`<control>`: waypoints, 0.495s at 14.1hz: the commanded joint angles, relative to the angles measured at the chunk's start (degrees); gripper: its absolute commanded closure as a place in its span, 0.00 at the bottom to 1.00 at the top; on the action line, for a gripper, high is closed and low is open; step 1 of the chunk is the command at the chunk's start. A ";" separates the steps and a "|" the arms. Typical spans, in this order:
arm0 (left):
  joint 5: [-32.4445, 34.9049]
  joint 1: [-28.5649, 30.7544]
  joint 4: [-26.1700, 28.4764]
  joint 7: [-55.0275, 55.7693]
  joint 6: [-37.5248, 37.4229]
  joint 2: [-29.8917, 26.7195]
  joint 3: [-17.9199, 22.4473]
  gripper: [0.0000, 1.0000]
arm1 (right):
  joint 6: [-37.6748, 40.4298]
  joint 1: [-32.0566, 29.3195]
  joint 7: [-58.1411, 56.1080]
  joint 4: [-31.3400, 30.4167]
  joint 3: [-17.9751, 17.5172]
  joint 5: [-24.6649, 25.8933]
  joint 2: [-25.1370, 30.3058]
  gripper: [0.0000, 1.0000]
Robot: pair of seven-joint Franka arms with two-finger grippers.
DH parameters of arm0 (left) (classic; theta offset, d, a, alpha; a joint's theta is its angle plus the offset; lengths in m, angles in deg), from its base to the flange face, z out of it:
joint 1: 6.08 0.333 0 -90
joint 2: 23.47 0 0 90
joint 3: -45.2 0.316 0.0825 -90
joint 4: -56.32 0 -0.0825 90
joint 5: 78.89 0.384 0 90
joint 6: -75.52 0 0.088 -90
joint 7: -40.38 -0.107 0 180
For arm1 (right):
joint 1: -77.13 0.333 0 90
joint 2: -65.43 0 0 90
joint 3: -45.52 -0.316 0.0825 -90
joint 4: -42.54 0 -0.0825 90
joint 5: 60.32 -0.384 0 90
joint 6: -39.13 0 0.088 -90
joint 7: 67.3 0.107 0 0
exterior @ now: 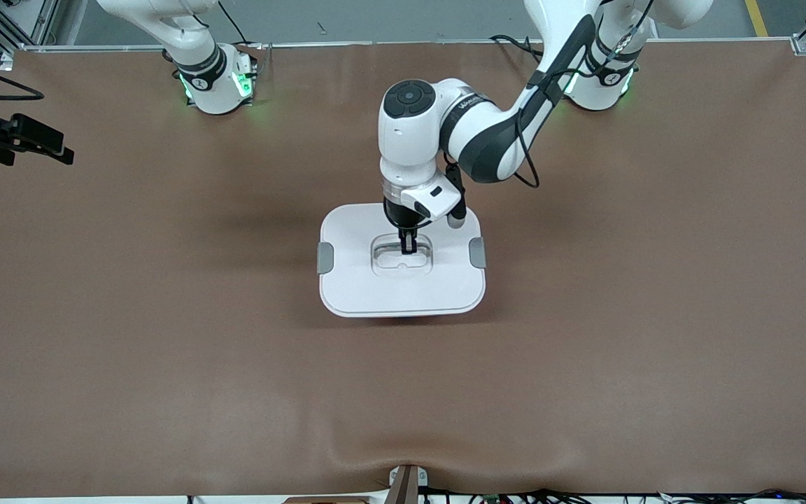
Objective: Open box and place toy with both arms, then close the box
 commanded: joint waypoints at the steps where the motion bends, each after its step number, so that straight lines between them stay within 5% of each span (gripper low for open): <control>1: 1.74 -0.65 -0.78 1.79 -0.40 0.57 0.34 1.00 | 0.92 -0.51 -0.51 0.95 -0.28 1.00 -0.17 0.00; 7: 1.83 -0.56 0.71 1.17 -0.40 0.04 0.34 1.00 | 1.00 -0.42 -0.51 1.04 -0.28 1.00 -0.26 0.00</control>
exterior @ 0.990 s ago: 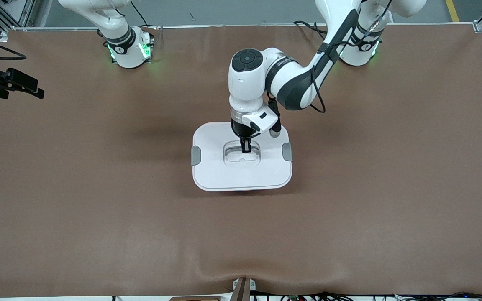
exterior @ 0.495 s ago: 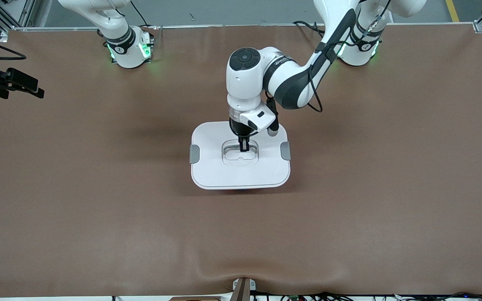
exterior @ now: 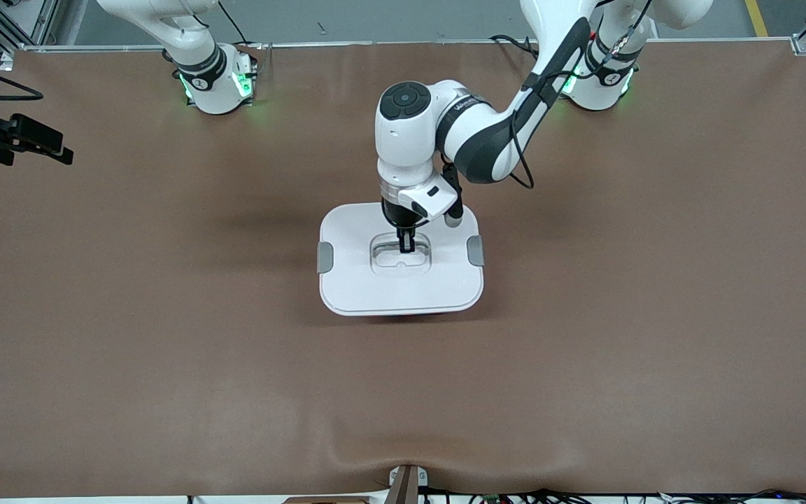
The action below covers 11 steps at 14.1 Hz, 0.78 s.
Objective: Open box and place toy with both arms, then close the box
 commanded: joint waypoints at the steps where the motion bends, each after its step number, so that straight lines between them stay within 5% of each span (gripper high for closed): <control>1: 1.63 -0.34 0.68 0.76 -0.35 -0.44 0.28 1.00 | 0.89 -0.39 -0.52 1.04 -0.32 0.97 -0.26 0.00; 11: 1.63 -1.04 0.60 1.02 -0.35 -0.45 0.10 1.00 | 0.98 -0.48 -0.52 1.04 -0.32 0.97 -0.17 0.00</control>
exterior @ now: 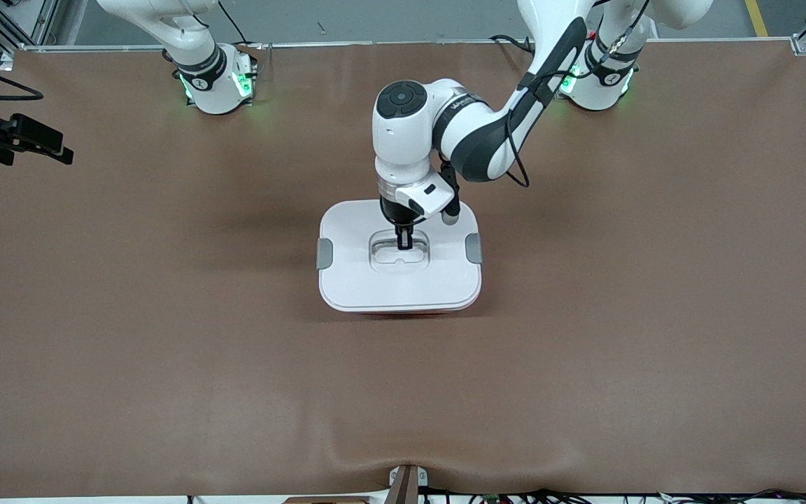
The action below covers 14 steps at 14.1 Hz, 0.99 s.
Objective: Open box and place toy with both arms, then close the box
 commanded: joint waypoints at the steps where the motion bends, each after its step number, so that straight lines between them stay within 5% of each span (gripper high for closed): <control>1: 1.61 -0.36 0.15 0.93 -0.34 -0.36 0.23 1.00 | 0.92 -0.48 -0.52 1.04 -0.32 0.96 -0.17 0.00; 14: 2.31 -0.44 0.06 0.76 -0.34 0.61 0.32 1.00 | 1.54 -0.48 -0.52 1.12 -0.23 0.96 -0.08 0.00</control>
